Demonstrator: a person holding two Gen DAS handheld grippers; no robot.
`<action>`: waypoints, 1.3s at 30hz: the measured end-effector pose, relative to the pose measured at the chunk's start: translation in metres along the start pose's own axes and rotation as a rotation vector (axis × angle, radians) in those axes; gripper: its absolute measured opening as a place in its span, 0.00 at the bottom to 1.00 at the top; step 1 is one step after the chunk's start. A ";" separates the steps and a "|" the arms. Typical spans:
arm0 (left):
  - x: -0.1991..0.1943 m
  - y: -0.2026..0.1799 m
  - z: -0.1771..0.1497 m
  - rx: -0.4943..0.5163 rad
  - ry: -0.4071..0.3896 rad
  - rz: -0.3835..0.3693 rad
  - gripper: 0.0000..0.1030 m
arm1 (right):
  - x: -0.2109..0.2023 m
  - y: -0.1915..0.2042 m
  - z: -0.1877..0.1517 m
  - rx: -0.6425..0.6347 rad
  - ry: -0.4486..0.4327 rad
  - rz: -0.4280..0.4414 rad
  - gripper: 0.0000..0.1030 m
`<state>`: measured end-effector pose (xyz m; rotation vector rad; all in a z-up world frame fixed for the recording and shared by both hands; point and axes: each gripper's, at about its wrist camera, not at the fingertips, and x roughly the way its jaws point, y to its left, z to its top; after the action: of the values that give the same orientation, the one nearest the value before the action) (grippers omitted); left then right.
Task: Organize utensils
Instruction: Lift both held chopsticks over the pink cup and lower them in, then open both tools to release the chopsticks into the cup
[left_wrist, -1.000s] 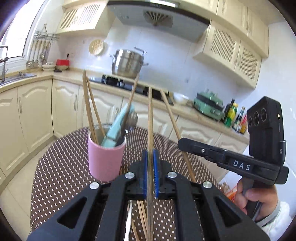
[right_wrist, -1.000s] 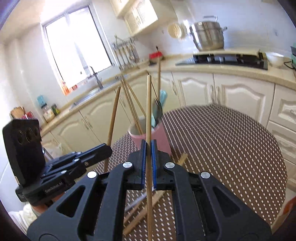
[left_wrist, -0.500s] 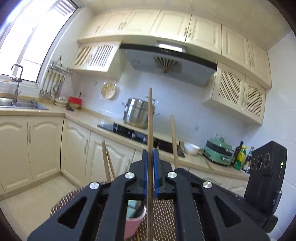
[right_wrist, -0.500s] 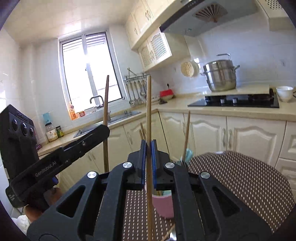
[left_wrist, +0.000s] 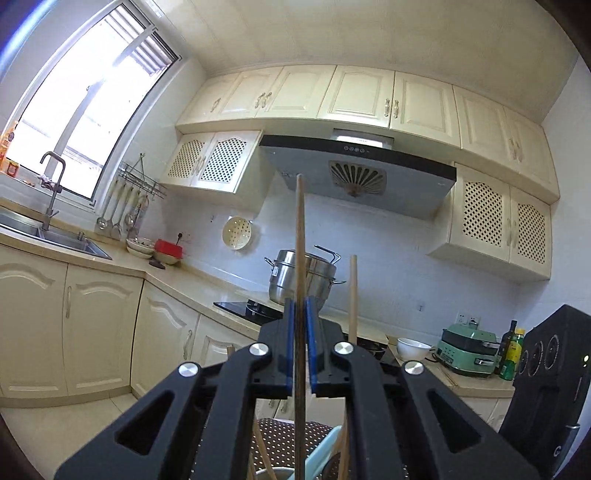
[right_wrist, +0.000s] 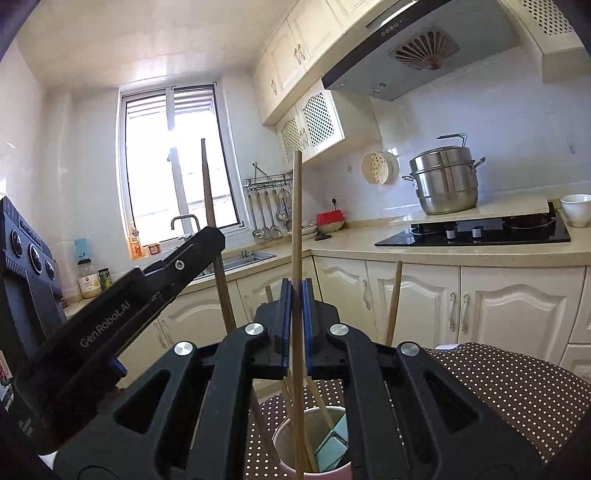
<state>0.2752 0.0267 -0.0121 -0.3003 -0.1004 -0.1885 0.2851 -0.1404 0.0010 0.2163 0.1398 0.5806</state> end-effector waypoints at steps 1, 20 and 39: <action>0.002 0.001 -0.003 0.007 -0.008 0.008 0.06 | 0.004 -0.001 -0.002 -0.004 -0.005 -0.006 0.06; -0.009 0.027 -0.053 -0.013 0.173 -0.008 0.06 | 0.011 -0.006 -0.026 -0.037 0.022 -0.034 0.06; -0.049 0.037 -0.049 -0.012 0.329 0.139 0.51 | -0.029 0.011 -0.044 -0.070 0.115 -0.066 0.06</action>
<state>0.2386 0.0551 -0.0757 -0.2831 0.2462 -0.0988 0.2464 -0.1401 -0.0372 0.1096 0.2370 0.5314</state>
